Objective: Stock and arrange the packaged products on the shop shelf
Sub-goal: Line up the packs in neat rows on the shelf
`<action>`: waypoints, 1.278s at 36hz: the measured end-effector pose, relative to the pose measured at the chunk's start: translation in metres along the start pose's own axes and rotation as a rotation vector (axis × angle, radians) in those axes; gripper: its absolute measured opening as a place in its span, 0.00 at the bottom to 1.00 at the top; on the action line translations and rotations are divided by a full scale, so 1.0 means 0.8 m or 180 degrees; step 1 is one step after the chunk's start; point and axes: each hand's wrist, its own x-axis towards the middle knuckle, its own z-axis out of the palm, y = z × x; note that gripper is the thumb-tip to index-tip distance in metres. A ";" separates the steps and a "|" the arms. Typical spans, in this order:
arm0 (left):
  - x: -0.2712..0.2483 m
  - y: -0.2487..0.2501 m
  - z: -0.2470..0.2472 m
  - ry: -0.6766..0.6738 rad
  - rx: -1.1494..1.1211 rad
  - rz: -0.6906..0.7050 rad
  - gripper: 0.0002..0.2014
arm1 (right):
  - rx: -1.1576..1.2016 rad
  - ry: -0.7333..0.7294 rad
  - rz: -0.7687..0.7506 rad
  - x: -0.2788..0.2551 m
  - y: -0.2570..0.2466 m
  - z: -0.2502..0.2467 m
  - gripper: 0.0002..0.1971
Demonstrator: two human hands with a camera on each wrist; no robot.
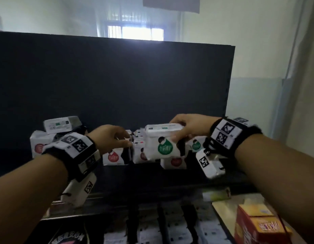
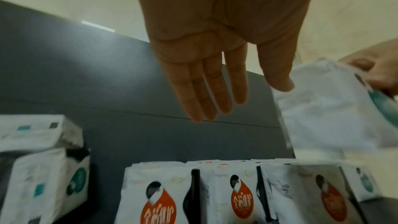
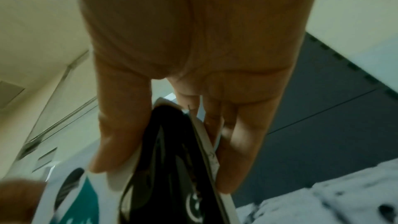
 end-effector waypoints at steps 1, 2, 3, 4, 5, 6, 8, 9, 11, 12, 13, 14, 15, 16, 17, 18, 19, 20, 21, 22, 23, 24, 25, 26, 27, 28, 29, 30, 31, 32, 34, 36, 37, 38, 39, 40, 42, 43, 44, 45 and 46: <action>0.011 0.011 0.006 -0.0017 0.0086 -0.0022 0.19 | 0.0147 0.0067 0.0039 -0.005 0.016 -0.021 0.17; 0.022 0.022 0.014 -0.0043 0.0148 -0.0048 0.19 | 0.0248 0.0175 0.0066 -0.009 0.032 -0.040 0.14; 0.032 0.033 0.022 -0.0068 0.0197 -0.0082 0.19 | 0.0267 0.0323 0.0106 -0.011 0.048 -0.057 0.12; 0.042 0.043 0.031 -0.0092 0.0256 -0.0110 0.20 | 0.0186 0.0519 0.0185 -0.011 0.064 -0.072 0.12; 0.051 0.053 0.040 -0.0109 0.0333 -0.0117 0.21 | -0.0003 0.0723 0.0319 -0.009 0.081 -0.084 0.15; 0.059 0.062 0.049 -0.0135 0.0426 -0.0110 0.22 | -0.0243 0.0871 0.0481 -0.005 0.098 -0.092 0.19; 0.074 0.081 0.066 -0.0224 0.0636 -0.0061 0.24 | -0.0736 0.0905 0.0755 0.006 0.126 -0.099 0.25; 0.082 0.090 0.073 -0.0275 0.0749 -0.0040 0.24 | -0.0959 0.0826 0.0851 0.012 0.138 -0.098 0.27; 0.098 0.108 0.085 -0.0359 0.1021 0.0037 0.25 | -0.1228 0.0606 0.0974 0.025 0.159 -0.092 0.29; 0.106 0.115 0.091 -0.0396 0.1180 0.0102 0.26 | -0.1288 0.0499 0.0988 0.032 0.167 -0.088 0.29; 0.112 0.122 0.097 -0.0443 0.1331 0.0176 0.27 | -0.1323 0.0401 0.0973 0.038 0.175 -0.084 0.30; 0.119 0.126 0.104 -0.0497 0.1450 0.0228 0.28 | -0.1349 0.0322 0.0945 0.045 0.182 -0.080 0.30; 0.124 0.129 0.111 -0.0548 0.1528 0.0231 0.29 | -0.1373 0.0268 0.0921 0.051 0.189 -0.077 0.30; 0.129 0.132 0.116 -0.0599 0.1576 0.0186 0.30 | -0.1411 0.0233 0.0911 0.056 0.194 -0.075 0.29; 0.133 0.135 0.120 -0.0644 0.1618 0.0124 0.30 | -0.1471 0.0211 0.0912 0.061 0.199 -0.072 0.28; 0.136 0.138 0.124 -0.0678 0.1670 0.0072 0.30 | -0.1541 0.0194 0.0913 0.066 0.204 -0.070 0.27; 0.138 0.141 0.126 -0.0696 0.1740 0.0042 0.29 | -0.1593 0.0184 0.0903 0.072 0.208 -0.069 0.27; 0.139 0.144 0.129 -0.0700 0.1813 0.0035 0.27 | -0.1619 0.0184 0.0886 0.078 0.213 -0.068 0.27; 0.140 0.146 0.131 -0.0702 0.1890 0.0042 0.24 | -0.1625 0.0195 0.0872 0.083 0.217 -0.066 0.27; 0.140 0.148 0.134 -0.0706 0.1955 0.0049 0.21 | -0.1641 0.0218 0.0868 0.088 0.220 -0.063 0.28; 0.140 0.149 0.137 -0.0707 0.2003 0.0051 0.19 | -0.1696 0.0241 0.0875 0.091 0.222 -0.061 0.30; 0.140 0.149 0.139 -0.0709 0.2033 0.0063 0.18 | -0.1800 0.0246 0.0895 0.094 0.225 -0.058 0.32; 0.140 0.149 0.141 -0.0712 0.2044 0.0082 0.17 | -0.1944 0.0235 0.0909 0.097 0.228 -0.056 0.33; 0.141 0.149 0.143 -0.0711 0.2030 0.0104 0.16 | -0.2112 0.0231 0.0900 0.099 0.232 -0.054 0.33; 0.142 0.149 0.144 -0.0712 0.2014 0.0110 0.16 | -0.2274 0.0249 0.0864 0.102 0.236 -0.052 0.32; 0.144 0.148 0.145 -0.0719 0.2007 0.0103 0.15 | -0.2425 0.0280 0.0824 0.104 0.239 -0.051 0.31; 0.145 0.148 0.146 -0.0727 0.2005 0.0097 0.15 | -0.2569 0.0305 0.0797 0.107 0.242 -0.051 0.30; 0.147 0.147 0.148 -0.0730 0.2000 0.0100 0.15 | -0.2696 0.0316 0.0788 0.108 0.244 -0.051 0.29; 0.148 0.146 0.149 -0.0736 0.1989 0.0100 0.14 | -0.2804 0.0319 0.0789 0.110 0.244 -0.051 0.27; 0.148 0.145 0.150 -0.0749 0.1976 0.0099 0.14 | -0.2902 0.0318 0.0790 0.112 0.244 -0.051 0.24; 0.148 0.144 0.151 -0.0782 0.1967 0.0093 0.14 | -0.3062 0.0319 0.0783 0.112 0.244 -0.049 0.20; 0.148 0.144 0.151 -0.0762 0.1946 0.0085 0.15 | -0.3194 0.0364 0.0762 0.112 0.245 -0.047 0.15; 0.147 0.145 0.151 -0.0745 0.1925 0.0078 0.15 | -0.3238 0.0403 0.0749 0.112 0.246 -0.047 0.14; 0.147 0.146 0.151 -0.0735 0.1905 0.0066 0.15 | -0.3268 0.0441 0.0738 0.112 0.247 -0.046 0.13; 0.147 0.147 0.151 -0.0736 0.1893 0.0054 0.15 | -0.3292 0.0462 0.0741 0.113 0.248 -0.045 0.13; 0.147 0.147 0.151 -0.0752 0.1888 0.0034 0.15 | -0.3311 0.0478 0.0750 0.112 0.248 -0.044 0.12; 0.146 0.148 0.151 -0.0774 0.1906 -0.0001 0.14 | -0.3288 0.0469 0.0768 0.110 0.246 -0.044 0.11; 0.146 0.148 0.152 -0.0760 0.1909 -0.0001 0.14 | -0.3243 0.0422 0.0783 0.107 0.244 -0.044 0.10; 0.145 0.148 0.152 -0.0746 0.1895 -0.0002 0.14 | -0.3170 0.0357 0.0812 0.104 0.240 -0.045 0.10; 0.145 0.148 0.152 -0.0754 0.1857 -0.0008 0.14 | -0.3082 0.0304 0.0865 0.101 0.235 -0.046 0.11; 0.144 0.147 0.152 -0.0784 0.1790 -0.0014 0.14 | -0.2987 0.0298 0.0914 0.098 0.229 -0.047 0.13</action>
